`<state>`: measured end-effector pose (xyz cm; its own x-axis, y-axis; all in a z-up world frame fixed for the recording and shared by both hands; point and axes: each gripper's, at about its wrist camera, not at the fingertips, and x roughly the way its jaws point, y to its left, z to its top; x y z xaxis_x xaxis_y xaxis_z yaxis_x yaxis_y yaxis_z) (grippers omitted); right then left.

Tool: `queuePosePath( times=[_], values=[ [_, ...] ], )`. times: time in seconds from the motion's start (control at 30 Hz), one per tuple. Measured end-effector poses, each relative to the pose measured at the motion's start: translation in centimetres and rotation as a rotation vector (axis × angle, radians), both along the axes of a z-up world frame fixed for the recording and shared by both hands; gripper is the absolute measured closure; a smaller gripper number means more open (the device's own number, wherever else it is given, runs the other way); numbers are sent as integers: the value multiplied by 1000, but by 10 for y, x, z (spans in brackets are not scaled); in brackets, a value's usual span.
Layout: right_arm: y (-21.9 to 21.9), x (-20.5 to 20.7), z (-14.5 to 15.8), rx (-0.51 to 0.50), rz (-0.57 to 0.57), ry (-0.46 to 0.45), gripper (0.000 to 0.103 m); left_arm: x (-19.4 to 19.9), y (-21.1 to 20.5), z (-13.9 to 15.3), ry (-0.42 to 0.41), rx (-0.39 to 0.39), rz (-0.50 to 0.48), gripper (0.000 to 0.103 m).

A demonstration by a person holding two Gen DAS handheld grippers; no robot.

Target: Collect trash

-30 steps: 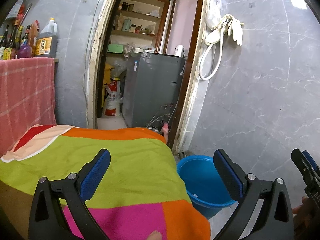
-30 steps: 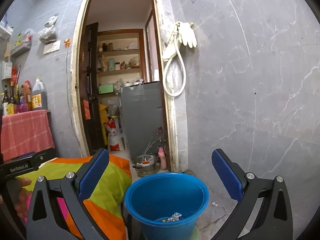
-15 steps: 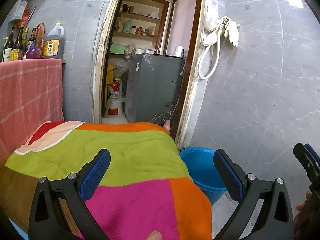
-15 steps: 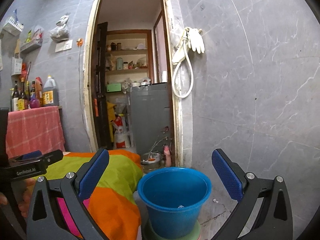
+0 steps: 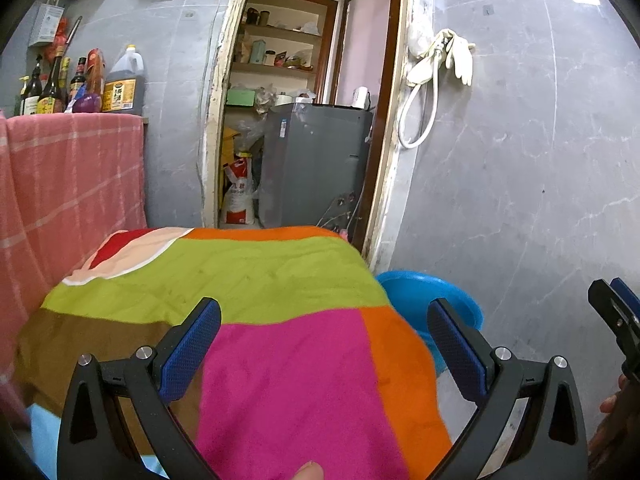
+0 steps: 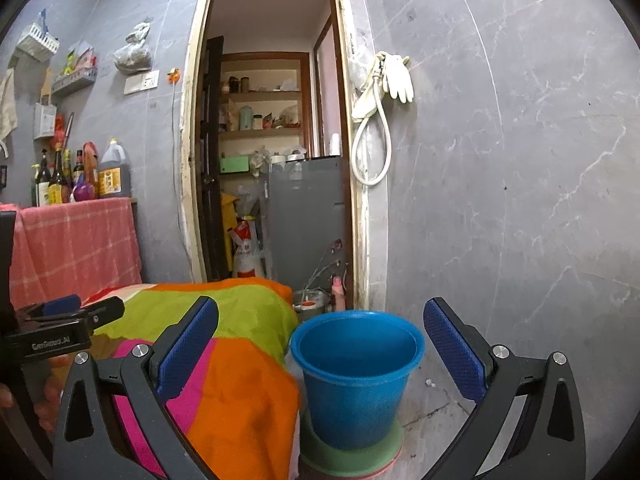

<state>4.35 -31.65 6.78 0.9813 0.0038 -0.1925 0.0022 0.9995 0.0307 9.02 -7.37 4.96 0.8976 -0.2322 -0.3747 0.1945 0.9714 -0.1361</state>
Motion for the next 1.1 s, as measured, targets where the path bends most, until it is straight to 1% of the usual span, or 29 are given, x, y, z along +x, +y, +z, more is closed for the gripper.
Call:
queuePosePath(
  times=[0.17, 0.27, 0.4, 0.47, 0.77, 0.93, 1.1],
  values=[
    [5, -11, -8, -3, -5, 15, 0, -18, 5, -12, 15, 12, 1, 2],
    [9, -19, -12, -10, -11, 13, 0, -27, 7, -19, 10, 24, 13, 2],
    [13, -27, -18, -19, -23, 6, 0, -35, 15, -27, 22, 11, 21, 2],
    [15, -32, -22, -21, -26, 5, 0, -40, 18, -30, 11, 10, 28, 2],
    [23, -49, -39, -22, -20, 9, 0, -64, 24, -43, -32, 51, 40, 2],
    [29, -55, -50, -42, -25, 20, 0, -71, 26, -52, -39, 56, 42, 2],
    [31, -58, -60, -35, -31, 37, 0, -74, 30, -60, -34, 54, 51, 2]
  ],
)
